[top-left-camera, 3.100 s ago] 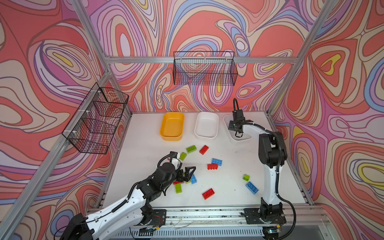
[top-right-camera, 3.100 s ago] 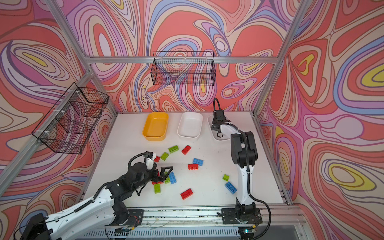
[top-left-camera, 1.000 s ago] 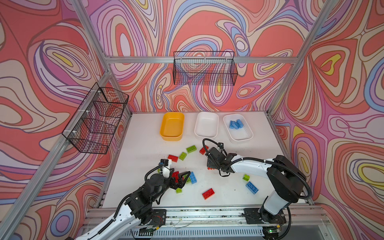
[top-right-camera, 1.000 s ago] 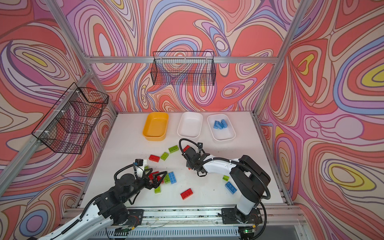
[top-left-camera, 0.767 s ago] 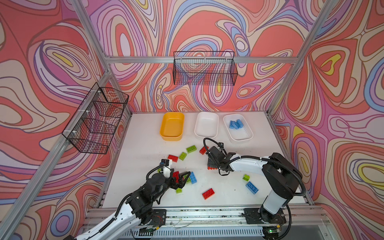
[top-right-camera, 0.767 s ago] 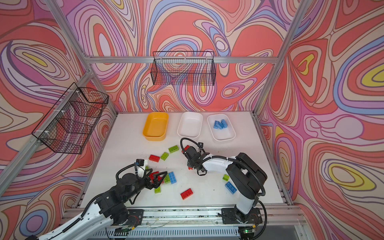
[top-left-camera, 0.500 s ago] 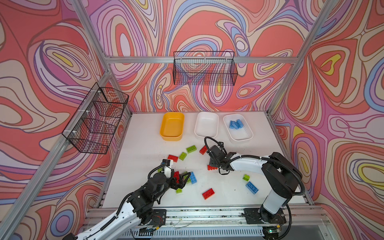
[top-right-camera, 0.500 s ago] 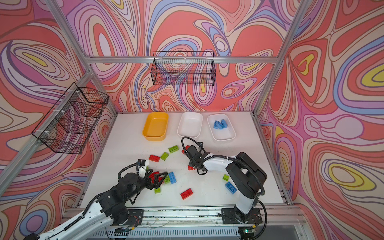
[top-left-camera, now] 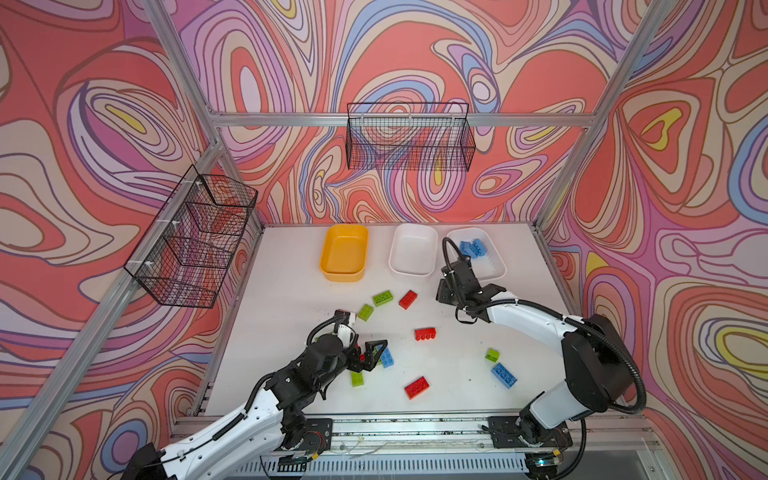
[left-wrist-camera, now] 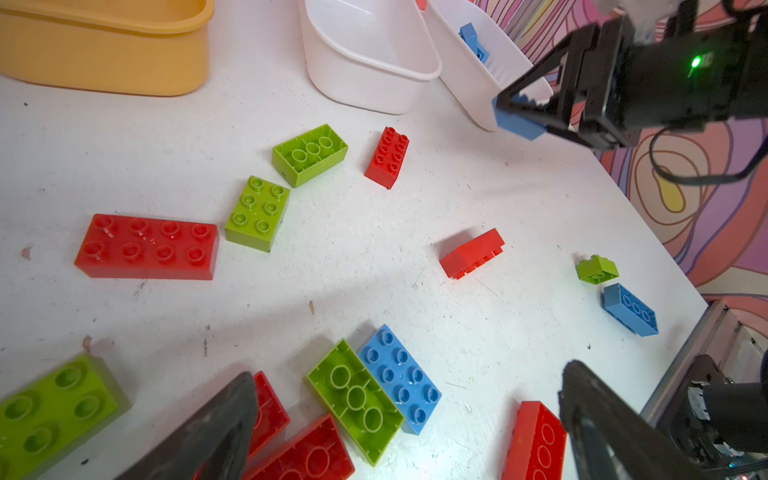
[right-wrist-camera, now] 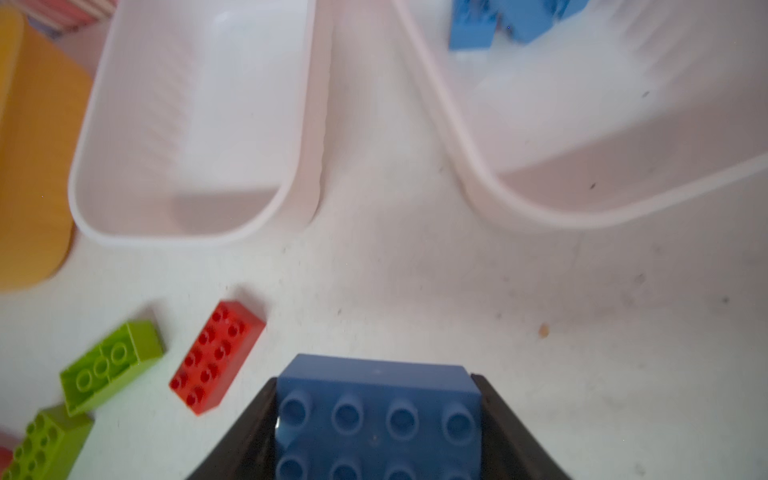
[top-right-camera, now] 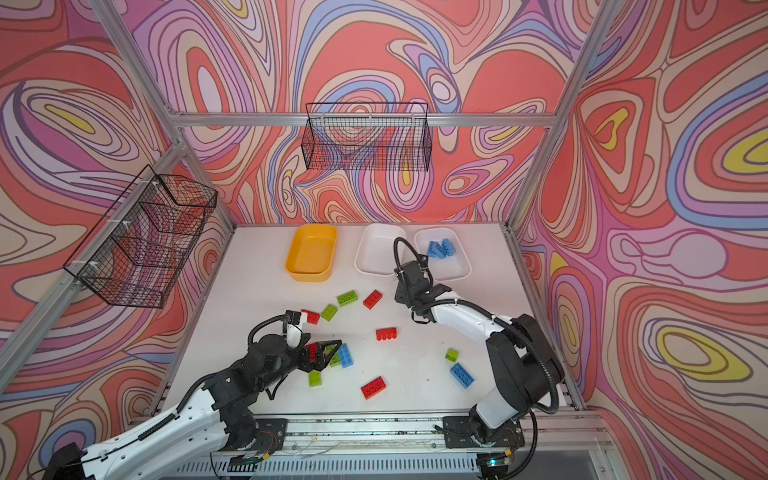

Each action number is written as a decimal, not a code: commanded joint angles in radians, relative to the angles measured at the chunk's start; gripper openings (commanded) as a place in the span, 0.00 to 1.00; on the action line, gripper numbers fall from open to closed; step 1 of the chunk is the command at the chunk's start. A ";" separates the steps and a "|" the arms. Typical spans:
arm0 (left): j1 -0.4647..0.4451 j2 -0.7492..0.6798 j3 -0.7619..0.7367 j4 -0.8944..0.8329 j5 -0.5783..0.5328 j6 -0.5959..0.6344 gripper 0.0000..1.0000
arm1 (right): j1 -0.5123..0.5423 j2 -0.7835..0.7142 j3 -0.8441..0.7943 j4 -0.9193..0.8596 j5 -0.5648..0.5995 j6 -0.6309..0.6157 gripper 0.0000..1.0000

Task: Sort the legos into containers by color
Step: 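Carry the light-blue brick into the farther white tub and open, then reach the right gripper to a small lime-green brick and grasp it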

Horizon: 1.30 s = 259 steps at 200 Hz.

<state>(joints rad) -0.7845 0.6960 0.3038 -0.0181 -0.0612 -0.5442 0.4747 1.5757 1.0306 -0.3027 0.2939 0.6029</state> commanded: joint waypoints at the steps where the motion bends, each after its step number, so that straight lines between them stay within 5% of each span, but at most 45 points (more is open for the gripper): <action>1: -0.001 0.074 0.063 0.077 0.031 0.027 1.00 | -0.120 0.018 0.060 0.048 -0.028 -0.082 0.46; 58: -0.002 0.272 0.133 0.177 0.063 0.030 1.00 | -0.321 0.308 0.259 0.128 -0.113 -0.102 0.46; 105: -0.002 0.303 0.140 0.185 0.051 0.025 1.00 | -0.387 0.449 0.364 0.122 -0.135 -0.117 0.47; 138: -0.002 0.309 0.143 0.179 0.050 0.031 1.00 | -0.393 0.454 0.374 0.110 -0.147 -0.134 0.67; 152: -0.002 0.306 0.140 0.182 0.055 0.033 1.00 | -0.393 0.425 0.359 0.109 -0.163 -0.139 0.78; 181: -0.001 0.289 0.126 0.189 0.070 0.036 1.00 | -0.391 0.296 0.291 0.097 -0.181 -0.141 0.86; 259: -0.001 0.176 -0.015 0.298 0.101 -0.001 1.00 | -0.307 -0.216 -0.087 -0.178 -0.127 -0.042 0.89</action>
<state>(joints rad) -0.7849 0.9073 0.3386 0.2138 0.0193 -0.5247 0.1215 1.4834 1.0752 -0.3317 0.1383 0.4900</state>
